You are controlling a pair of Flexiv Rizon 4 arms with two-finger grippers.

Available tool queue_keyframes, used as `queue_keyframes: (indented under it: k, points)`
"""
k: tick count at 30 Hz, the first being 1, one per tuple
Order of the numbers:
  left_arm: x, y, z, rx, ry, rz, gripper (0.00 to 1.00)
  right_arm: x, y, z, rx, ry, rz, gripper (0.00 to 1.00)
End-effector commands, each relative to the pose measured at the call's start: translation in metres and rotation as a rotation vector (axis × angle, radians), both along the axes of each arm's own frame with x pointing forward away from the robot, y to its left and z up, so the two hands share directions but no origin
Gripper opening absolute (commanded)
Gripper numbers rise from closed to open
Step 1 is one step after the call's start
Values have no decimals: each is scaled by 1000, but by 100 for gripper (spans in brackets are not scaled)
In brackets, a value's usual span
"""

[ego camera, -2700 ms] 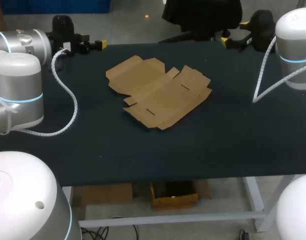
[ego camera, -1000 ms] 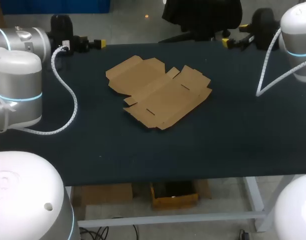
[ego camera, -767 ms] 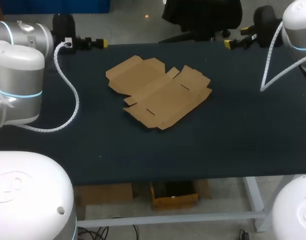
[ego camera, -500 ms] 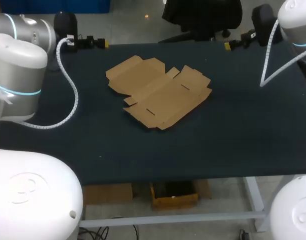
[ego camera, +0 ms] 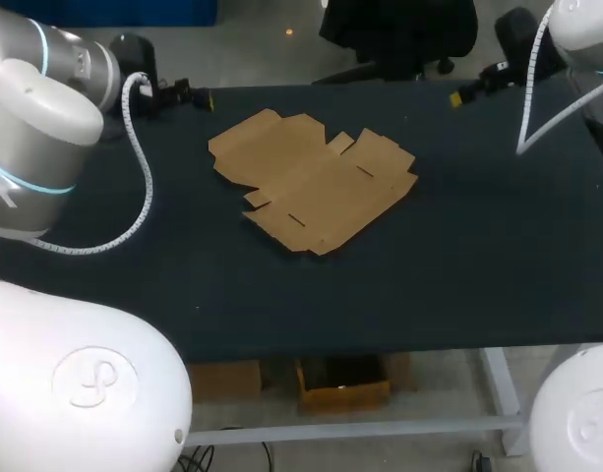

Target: Assemble the packaging by folding the flat box into shape, placing the metal phone stand inside, and closing the box properly

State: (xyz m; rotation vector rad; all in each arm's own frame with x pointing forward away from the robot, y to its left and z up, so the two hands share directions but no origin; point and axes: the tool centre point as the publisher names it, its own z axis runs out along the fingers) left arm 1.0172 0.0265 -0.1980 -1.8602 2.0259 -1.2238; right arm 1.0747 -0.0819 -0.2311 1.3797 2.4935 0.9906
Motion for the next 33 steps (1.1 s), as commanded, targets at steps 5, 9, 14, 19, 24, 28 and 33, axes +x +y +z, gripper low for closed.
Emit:
queue_keyframes:
  k: [5, 9, 14, 19, 24, 28, 33]
  points:
    - [-16, 2, 4, 90, 152, 10, 100, -16, -8, -4, 41, 111, -28, 100]
    - [-16, 2, 4, 90, 152, 10, 100, -16, -8, -4, 41, 111, -28, 100]
    - [-16, 2, 4, 90, 152, 10, 100, -16, -8, -4, 41, 111, -28, 100]
    - [-16, 2, 4, 90, 152, 10, 100, -16, -8, -4, 41, 111, -28, 100]
    - [-16, 2, 4, 90, 152, 10, 100, -16, -8, -4, 41, 111, -28, 100]
    - [-20, 1, 0, 73, 179, 48, 100, -20, -7, -4, 40, 115, -19, 100]
    - [-40, -1, -10, 88, 240, 178, 100, -33, -4, -12, 0, 203, -47, 100]
